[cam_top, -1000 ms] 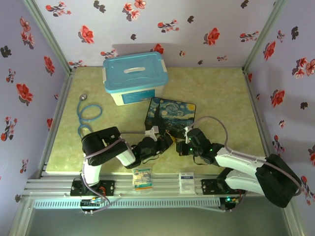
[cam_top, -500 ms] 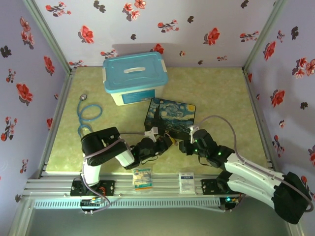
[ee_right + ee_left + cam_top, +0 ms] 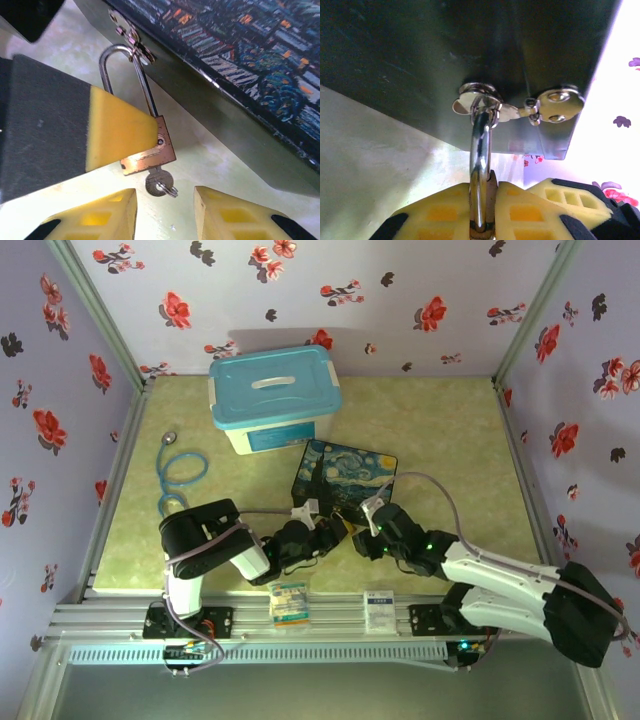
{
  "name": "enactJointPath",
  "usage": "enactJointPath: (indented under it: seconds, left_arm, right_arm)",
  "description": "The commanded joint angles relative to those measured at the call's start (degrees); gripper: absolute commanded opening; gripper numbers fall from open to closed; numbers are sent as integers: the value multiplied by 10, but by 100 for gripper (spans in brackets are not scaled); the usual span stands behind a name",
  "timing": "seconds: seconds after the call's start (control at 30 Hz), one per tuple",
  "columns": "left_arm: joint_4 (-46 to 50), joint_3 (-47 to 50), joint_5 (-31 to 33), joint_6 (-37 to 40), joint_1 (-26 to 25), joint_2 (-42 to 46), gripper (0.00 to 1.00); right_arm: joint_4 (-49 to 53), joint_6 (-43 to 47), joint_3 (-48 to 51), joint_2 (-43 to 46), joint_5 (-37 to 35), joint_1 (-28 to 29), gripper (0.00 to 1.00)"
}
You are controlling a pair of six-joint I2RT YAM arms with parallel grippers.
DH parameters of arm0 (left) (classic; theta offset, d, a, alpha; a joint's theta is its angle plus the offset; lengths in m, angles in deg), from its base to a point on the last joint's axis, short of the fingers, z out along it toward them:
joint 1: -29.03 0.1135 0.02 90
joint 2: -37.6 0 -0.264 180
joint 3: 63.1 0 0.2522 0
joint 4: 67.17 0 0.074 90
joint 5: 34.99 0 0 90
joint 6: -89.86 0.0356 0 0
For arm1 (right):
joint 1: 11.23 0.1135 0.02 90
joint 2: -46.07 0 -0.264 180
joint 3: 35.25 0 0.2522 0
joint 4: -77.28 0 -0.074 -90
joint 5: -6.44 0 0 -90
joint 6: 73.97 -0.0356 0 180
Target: Unlock a padlock with a key
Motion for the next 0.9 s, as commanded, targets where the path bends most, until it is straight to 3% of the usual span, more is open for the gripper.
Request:
enactJointPath:
  seconds: [0.0, 0.27, 0.43, 0.77, 0.87]
  left_arm:
    - [-26, 5, -13, 4, 3, 25, 0]
    - [-26, 4, -25, -4, 4, 31, 0]
    - [-26, 6, -32, -11, 2, 51, 0]
    - [-27, 11, -31, -14, 4, 44, 0]
    - [-27, 7, -32, -15, 4, 41, 0]
  right_arm:
    - [-2, 39, -25, -27, -52, 27, 36]
    - [-19, 77, -56, -107, -159, 96, 36]
    - [-43, 99, -78, -168, -220, 117, 23]
    - [-116, 72, -44, -157, -185, 121, 19]
    - [-108, 72, -38, -142, -215, 124, 19]
